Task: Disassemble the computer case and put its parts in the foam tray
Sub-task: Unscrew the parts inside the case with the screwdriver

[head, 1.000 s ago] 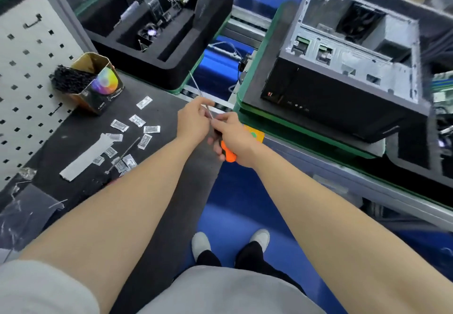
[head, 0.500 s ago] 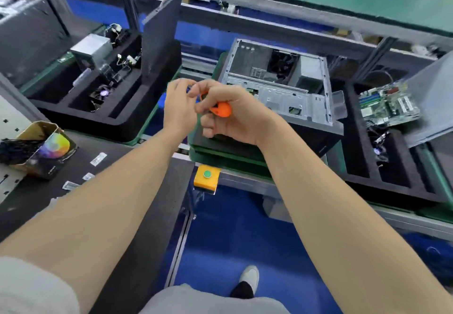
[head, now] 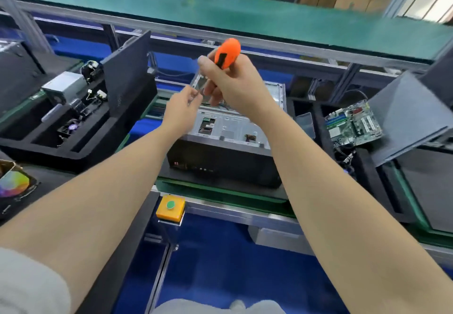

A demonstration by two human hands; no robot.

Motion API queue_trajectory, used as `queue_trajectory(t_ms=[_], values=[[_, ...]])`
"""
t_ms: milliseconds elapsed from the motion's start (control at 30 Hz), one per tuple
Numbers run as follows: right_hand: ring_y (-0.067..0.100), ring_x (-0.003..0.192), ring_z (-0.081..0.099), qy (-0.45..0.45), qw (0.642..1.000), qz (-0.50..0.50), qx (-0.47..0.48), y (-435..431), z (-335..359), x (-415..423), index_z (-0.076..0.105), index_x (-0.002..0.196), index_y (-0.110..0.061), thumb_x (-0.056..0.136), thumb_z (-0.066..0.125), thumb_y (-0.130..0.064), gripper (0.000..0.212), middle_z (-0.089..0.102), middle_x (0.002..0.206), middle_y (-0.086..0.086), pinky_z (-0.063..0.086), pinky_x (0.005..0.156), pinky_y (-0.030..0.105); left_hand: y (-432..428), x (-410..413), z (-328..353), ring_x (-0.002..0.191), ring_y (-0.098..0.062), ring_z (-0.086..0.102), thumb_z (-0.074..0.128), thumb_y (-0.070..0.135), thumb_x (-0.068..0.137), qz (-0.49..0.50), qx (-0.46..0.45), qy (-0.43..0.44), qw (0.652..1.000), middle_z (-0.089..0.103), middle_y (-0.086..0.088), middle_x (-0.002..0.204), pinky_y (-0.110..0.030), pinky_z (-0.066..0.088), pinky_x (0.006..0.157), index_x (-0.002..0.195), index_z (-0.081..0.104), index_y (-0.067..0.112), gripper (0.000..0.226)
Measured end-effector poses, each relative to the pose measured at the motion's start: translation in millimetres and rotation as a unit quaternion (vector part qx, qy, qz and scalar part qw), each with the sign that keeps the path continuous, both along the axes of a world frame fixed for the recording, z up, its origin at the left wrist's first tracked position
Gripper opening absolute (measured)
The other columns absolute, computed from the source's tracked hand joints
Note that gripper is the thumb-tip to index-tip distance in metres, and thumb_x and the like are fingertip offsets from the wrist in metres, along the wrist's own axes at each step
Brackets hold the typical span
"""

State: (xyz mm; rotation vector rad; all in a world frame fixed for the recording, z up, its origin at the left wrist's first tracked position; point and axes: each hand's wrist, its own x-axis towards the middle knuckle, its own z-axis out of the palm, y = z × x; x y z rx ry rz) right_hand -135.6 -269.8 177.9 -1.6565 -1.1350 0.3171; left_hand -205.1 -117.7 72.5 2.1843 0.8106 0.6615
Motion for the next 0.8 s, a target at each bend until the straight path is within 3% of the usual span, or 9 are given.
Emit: queue_trajectory(t_ms=[67,133,200,300,400,467,600,700,800], values=[[0.015,0.058,0.069,-0.069,0.997,-0.031,-0.001,-0.3,6.2,12.4,0.064,0.102,0.000,0.107,0.059,-0.038,0.038,0.074,0.073,0.011,0.062,0.070,0.044,-4.5,11.0,-2.6,0.081,-0.015,0.057,0.048,0.037,0.107,-0.022,-0.014,0.013,1.000,0.066,-0.001,0.102,-0.028,0.036,0.063,0.105,0.055,0.024,0.015],[0.014,0.056,0.065,-0.105,0.993,-0.048,0.013,3.4,10.1,22.0,0.061,0.101,-0.002,0.108,0.057,-0.038,0.037,0.071,0.072,0.012,0.057,0.068,0.042,-8.4,19.0,-4.5,0.086,-0.014,0.060,0.050,0.038,0.106,-0.041,-0.028,0.023,0.999,0.066,0.004,0.098,-0.025,0.039,0.060,0.103,0.057,0.027,0.014],[0.020,0.060,0.061,-0.137,0.989,-0.053,0.018,9.5,13.5,28.6,0.057,0.097,-0.009,0.109,0.056,-0.038,0.032,0.068,0.071,0.012,0.052,0.065,0.037,-9.3,25.6,-6.3,0.092,-0.022,0.063,0.050,0.035,0.106,-0.058,-0.039,0.026,0.997,0.067,0.002,0.097,-0.032,0.049,0.064,0.102,0.058,0.027,0.013],[0.010,0.056,0.045,-0.148,0.988,-0.045,0.019,20.2,17.0,34.6,0.053,0.093,-0.021,0.109,0.057,-0.040,0.025,0.051,0.062,-0.005,0.038,0.056,0.021,-1.6,32.4,-9.2,0.096,-0.028,0.065,0.049,0.029,0.107,-0.085,-0.048,0.036,0.995,0.069,0.003,0.099,-0.049,0.059,0.082,0.101,0.060,0.027,0.012],[0.008,0.058,0.039,-0.146,0.987,-0.056,0.038,33.8,17.2,40.4,0.048,0.082,-0.024,0.107,0.061,-0.042,0.033,0.041,0.065,-0.010,0.033,0.059,0.020,13.6,40.5,-14.6,0.095,-0.014,0.069,0.050,0.025,0.107,-0.122,-0.051,0.041,0.990,0.072,0.014,0.098,-0.042,0.056,0.081,0.099,0.060,0.031,0.013],[0.009,0.064,0.041,-0.153,0.985,-0.068,0.044,45.0,18.2,47.2,0.048,0.083,-0.018,0.107,0.061,-0.041,0.036,0.044,0.073,-0.004,0.033,0.062,0.020,24.6,47.7,-18.8,0.097,-0.008,0.069,0.050,0.027,0.107,-0.147,-0.059,0.050,0.986,0.073,0.017,0.097,-0.038,0.055,0.087,0.095,0.060,0.036,0.018],[0.022,0.068,0.071,-0.089,0.992,-0.068,0.063,67.2,21.4,62.8,0.057,0.099,-0.009,0.108,0.061,-0.037,0.029,0.069,0.084,0.016,0.056,0.066,0.034,46.0,62.9,-23.2,0.098,-0.006,0.068,0.047,0.031,0.107,-0.203,-0.054,0.062,0.976,0.072,0.020,0.098,-0.041,0.057,0.092,0.094,0.062,0.044,0.024],[0.021,0.062,0.072,-0.080,0.990,-0.080,0.085,82.2,23.1,71.1,0.056,0.100,-0.009,0.108,0.061,-0.032,0.025,0.071,0.081,0.017,0.053,0.056,0.022,62.2,72.7,-24.2,0.095,-0.005,0.068,0.043,0.031,0.109,-0.257,-0.050,0.062,0.963,0.071,0.018,0.097,-0.039,0.055,0.091,0.094,0.062,0.042,0.026],[0.023,0.057,0.072,-0.084,0.988,-0.096,0.086,96.3,25.1,78.2,0.051,0.093,-0.011,0.108,0.060,-0.032,0.028,0.070,0.076,0.017,0.051,0.053,0.022,76.8,78.1,-27.4,0.091,-0.005,0.069,0.041,0.031,0.109,-0.306,-0.057,0.053,0.949,0.071,0.014,0.096,-0.032,0.053,0.086,0.091,0.060,0.038,0.027]])
